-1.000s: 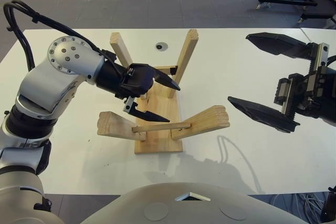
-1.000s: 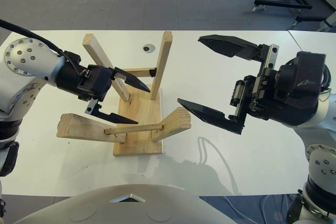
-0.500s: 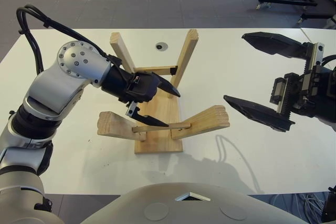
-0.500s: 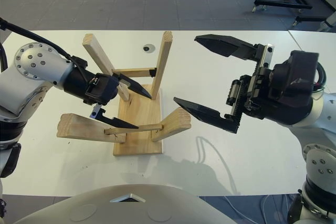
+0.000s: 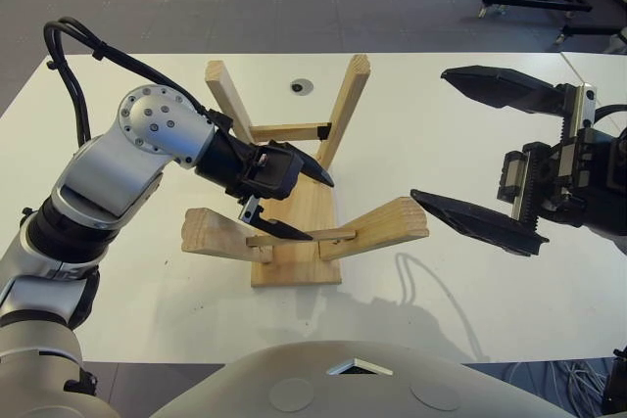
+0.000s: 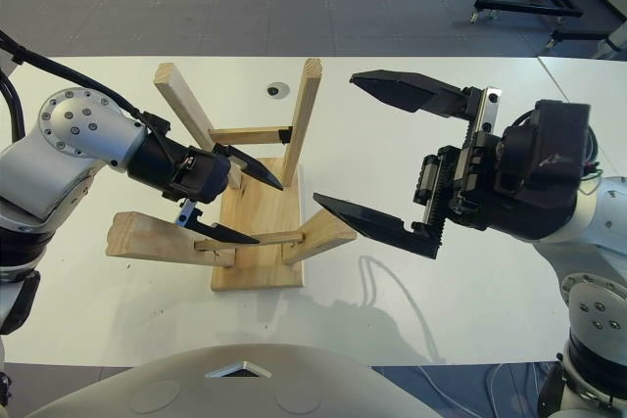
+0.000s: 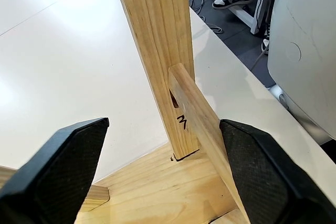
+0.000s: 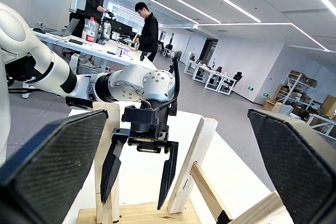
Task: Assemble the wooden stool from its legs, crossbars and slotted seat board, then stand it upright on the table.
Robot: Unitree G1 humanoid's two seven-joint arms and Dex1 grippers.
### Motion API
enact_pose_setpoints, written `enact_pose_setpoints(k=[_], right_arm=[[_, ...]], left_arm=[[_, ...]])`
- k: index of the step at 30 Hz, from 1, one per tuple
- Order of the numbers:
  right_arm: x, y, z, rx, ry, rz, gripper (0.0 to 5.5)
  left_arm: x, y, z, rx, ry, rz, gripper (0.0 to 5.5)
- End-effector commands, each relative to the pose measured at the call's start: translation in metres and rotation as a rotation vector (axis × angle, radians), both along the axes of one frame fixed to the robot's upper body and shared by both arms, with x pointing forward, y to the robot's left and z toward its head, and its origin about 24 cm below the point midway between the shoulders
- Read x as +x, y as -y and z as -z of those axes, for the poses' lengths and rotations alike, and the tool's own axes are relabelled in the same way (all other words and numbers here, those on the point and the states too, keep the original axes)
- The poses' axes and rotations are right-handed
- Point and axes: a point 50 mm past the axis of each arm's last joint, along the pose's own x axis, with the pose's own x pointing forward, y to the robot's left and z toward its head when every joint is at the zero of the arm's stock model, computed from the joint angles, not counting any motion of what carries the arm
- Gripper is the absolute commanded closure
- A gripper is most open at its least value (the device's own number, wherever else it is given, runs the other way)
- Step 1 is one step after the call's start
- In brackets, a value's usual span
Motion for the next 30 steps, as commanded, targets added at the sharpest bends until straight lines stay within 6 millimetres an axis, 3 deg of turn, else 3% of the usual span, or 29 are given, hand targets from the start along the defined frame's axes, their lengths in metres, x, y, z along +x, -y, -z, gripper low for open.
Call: enact_pose_setpoints(k=[1,30], right_arm=[[-0.0025,-0.0013,0.0007,-0.012,-0.004,-0.015,0.58],[-0.0024,0.0025,0.0049,-0.029,-0.023,-0.015,0.58]], left_arm=[[-0.0014,-0.0001,-0.0008,-0.002,-0.009,0.010,1.62],[0.0005,-0.0018,0.0045,0.021,-0.011,-0.022,1.62]])
